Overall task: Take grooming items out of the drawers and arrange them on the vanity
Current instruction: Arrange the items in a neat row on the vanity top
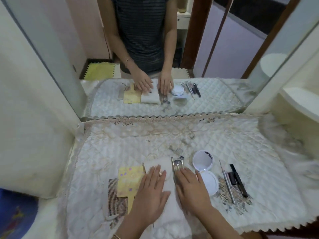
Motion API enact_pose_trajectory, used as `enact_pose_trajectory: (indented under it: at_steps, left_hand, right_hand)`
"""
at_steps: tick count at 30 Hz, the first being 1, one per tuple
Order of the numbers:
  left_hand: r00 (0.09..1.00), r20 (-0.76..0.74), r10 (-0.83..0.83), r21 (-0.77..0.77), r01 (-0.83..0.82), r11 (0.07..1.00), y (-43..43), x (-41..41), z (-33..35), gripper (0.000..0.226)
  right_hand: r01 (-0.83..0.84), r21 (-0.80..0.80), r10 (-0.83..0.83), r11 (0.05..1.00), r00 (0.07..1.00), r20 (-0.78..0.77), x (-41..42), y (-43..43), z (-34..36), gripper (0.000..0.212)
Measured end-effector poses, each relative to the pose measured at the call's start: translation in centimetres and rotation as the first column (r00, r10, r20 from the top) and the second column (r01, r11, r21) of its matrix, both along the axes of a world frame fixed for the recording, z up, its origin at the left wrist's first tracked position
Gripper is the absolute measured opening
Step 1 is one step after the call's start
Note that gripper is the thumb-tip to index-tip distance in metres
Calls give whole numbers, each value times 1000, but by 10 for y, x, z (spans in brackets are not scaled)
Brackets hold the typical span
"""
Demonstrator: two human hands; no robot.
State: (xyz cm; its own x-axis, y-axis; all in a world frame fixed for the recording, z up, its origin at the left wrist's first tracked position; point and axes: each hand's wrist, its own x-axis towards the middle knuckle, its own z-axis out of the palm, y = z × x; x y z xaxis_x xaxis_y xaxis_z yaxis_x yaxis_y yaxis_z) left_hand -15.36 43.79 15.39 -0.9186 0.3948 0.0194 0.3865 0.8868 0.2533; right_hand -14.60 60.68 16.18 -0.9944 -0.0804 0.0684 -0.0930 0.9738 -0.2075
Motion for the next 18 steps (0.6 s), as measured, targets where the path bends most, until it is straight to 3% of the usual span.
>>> enact_pose_trajectory:
  at_steps: [4,6,8,10,13,15,18]
  left_hand:
    - [999,-35,2,-53,-4,999,23,-6,-8,55]
    - [999,-34,-39,-109,35,993,33,-4,-11,60]
    - [998,17,-67,-155,68,985,43,1,-12,79]
    - [998,28,-58,-172,62,983,51,8,-15,80]
    - [999,33,-23,-168,28,985,57,14,-19,91]
    - [998,59,-24,-193,35,981,63,18,-17,103]
    - [995,100,-23,-239,46,970,74,13,-12,99]
  right_hand:
    - [-117,50,110,992,986,128,-7,12,-6,71]
    - [-180,52,169,982,972,161,-8,24,-7,68]
    - [-257,88,240,962,956,169,-8,34,-11,62]
    - [-296,96,284,950,951,127,-9,42,-18,68]
    - [-345,56,340,937,937,82,-10,57,-15,47]
    - [-337,-1,336,941,938,82,-12,64,-10,47]
    - [-248,-49,252,968,964,91,-12,83,-4,56]
